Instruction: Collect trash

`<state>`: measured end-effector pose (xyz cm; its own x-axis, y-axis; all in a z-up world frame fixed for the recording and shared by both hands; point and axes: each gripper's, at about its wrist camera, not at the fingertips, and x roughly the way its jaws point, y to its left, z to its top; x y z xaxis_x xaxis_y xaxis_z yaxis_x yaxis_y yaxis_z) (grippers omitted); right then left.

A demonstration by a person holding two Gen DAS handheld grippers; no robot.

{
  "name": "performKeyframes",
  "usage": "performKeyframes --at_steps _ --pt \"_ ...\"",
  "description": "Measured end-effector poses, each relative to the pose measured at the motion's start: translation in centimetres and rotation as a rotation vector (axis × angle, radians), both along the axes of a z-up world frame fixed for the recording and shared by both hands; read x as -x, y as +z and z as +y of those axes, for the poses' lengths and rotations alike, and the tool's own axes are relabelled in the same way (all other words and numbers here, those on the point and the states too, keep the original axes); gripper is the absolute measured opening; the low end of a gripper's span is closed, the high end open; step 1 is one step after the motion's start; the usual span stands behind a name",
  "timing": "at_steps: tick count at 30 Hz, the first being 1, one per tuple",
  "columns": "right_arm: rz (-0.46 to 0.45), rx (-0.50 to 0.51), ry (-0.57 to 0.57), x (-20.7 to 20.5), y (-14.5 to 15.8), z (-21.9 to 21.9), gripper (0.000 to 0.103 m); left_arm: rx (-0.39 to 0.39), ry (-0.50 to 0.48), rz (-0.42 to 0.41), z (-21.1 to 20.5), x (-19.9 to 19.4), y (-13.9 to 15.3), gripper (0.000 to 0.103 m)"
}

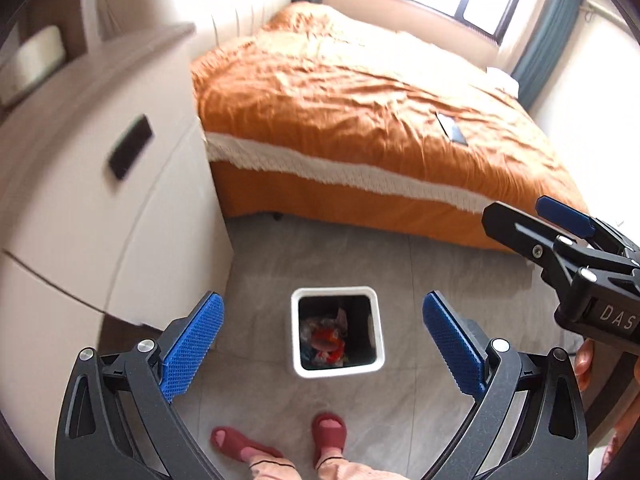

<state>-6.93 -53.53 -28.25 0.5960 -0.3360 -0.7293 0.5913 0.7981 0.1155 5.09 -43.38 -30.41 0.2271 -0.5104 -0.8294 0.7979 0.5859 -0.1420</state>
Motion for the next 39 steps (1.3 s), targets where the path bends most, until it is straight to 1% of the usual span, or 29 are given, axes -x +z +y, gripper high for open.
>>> performKeyframes --at_steps 2,5,8,10,11,15,19,21,24,27,29,32,36,39 --pt "-0.049 0.014 0.025 0.0 2.3 0.8 0.099 0.024 0.037 -0.029 1.0 0.4 2.2 0.098" --pt "-0.107 0.062 0.064 -0.4 5.3 2.4 0.099 0.072 0.112 -0.087 3.3 0.8 6.0 0.098" --pt "-0.159 0.114 0.112 -0.9 7.6 4.6 0.099 0.095 0.176 -0.119 5.3 0.8 8.8 0.098" --pt "-0.197 0.118 0.147 -1.2 9.1 6.0 0.099 0.098 0.232 -0.17 7.4 0.8 11.0 0.098" --pt "-0.218 0.121 0.172 -1.5 10.0 6.8 0.099 0.104 0.251 -0.183 8.2 0.9 11.7 0.098" --pt "-0.285 0.178 0.26 -3.2 13.8 10.9 0.099 0.139 0.349 -0.251 12.5 0.9 15.6 0.098" --pt "-0.354 0.216 0.352 -5.2 17.1 15.9 0.099 0.17 0.429 -0.292 17.2 0.2 18.7 0.098" --pt "-0.383 0.232 0.382 -6.0 18.2 18.3 0.099 0.177 0.47 -0.329 19.7 -0.3 19.9 0.098" --pt "-0.393 0.23 0.408 -7.4 19.7 21.9 0.099 0.171 0.531 -0.376 23.5 -1.0 21.3 0.098" --pt "-0.427 0.203 0.445 -8.3 20.6 24.7 0.099 0.167 0.589 -0.404 27.9 -1.8 22.3 0.098" --pt "-0.432 0.221 0.464 -9.3 21.3 26.7 0.099 0.17 0.62 -0.404 31.0 -2.2 22.9 0.098" --pt "-0.429 0.245 0.489 -10.3 22.1 29.3 0.099 0.166 0.649 -0.44 34.6 -2.3 23.8 0.098" --pt "-0.464 0.23 0.488 -11.2 22.7 32.2 0.099 0.111 0.669 -0.499 38.0 -2.5 24.8 0.098" --pt "-0.463 0.208 0.505 -12.0 22.8 34.3 0.099 0.087 0.691 -0.528 39.8 -2.6 25.3 0.098"
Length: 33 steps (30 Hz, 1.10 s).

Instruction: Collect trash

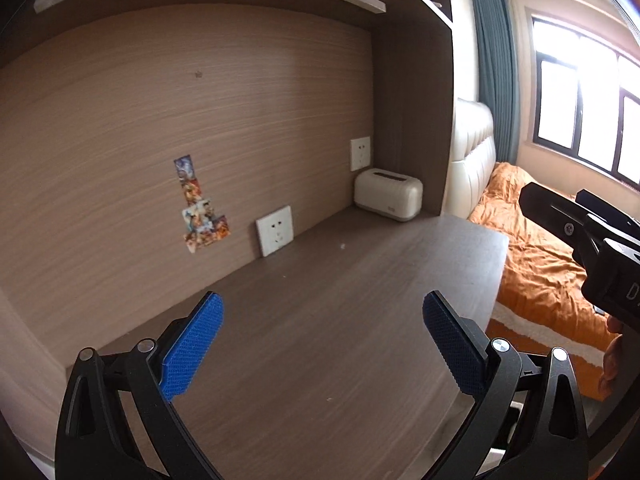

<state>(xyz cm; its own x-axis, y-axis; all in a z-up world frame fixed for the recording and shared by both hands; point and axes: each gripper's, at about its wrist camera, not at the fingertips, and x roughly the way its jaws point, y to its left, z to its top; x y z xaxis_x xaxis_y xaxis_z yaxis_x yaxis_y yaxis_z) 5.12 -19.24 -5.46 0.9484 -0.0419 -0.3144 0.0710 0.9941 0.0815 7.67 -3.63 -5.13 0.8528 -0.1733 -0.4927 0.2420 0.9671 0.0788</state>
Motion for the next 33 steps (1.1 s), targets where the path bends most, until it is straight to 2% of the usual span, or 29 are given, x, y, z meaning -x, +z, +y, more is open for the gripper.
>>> performKeyframes --at_steps 11,25,33 --pt "0.046 0.042 0.048 -2.4 -0.5 5.3 0.099 0.035 0.064 0.048 4.9 -2.2 -0.1 0.098" --pt "0.017 0.068 0.046 -3.5 0.2 7.6 0.099 0.03 0.086 0.037 6.0 -4.1 0.2 0.098" --pt "0.026 0.062 0.039 -3.8 0.0 7.5 0.099 0.001 0.094 0.025 6.0 -4.7 -0.1 0.098"
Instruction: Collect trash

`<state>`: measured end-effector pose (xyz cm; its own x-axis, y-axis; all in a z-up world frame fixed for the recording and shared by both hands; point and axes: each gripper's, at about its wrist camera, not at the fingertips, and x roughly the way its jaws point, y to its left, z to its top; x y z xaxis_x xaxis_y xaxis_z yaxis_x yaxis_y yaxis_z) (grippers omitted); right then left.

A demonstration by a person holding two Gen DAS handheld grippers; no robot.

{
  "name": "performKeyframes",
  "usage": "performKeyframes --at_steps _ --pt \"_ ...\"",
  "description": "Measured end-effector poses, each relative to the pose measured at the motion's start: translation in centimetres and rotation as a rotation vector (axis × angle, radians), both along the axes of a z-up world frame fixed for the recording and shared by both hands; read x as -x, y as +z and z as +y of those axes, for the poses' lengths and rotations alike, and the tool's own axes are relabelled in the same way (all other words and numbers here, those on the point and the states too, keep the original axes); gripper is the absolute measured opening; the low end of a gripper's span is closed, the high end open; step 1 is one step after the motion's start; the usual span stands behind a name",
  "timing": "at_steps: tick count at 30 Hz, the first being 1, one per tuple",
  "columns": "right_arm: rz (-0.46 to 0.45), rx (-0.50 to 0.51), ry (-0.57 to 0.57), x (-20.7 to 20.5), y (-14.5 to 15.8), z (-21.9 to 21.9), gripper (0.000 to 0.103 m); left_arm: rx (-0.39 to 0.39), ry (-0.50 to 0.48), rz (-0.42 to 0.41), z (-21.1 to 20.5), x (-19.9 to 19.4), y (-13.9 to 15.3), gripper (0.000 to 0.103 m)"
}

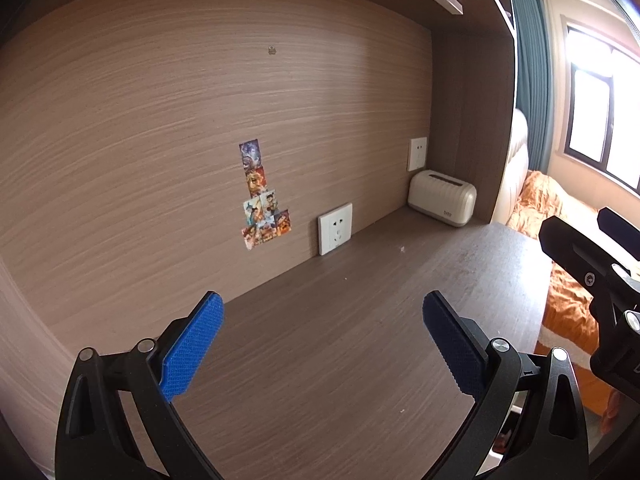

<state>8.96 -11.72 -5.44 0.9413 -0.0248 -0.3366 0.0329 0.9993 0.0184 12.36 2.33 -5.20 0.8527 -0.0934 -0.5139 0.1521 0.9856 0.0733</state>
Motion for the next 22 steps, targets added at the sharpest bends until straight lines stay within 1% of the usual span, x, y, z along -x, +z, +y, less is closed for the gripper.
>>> performKeyframes --at_steps 14,22 --pt "0.014 -0.002 -0.001 -0.8 -0.4 0.1 0.099 -0.003 -0.007 0.008 0.0 -1.0 -0.4 0.098" --pt "0.022 -0.006 -0.011 -1.9 -0.8 -0.1 0.099 -0.024 0.0 0.001 -0.3 -2.4 -0.7 0.098"
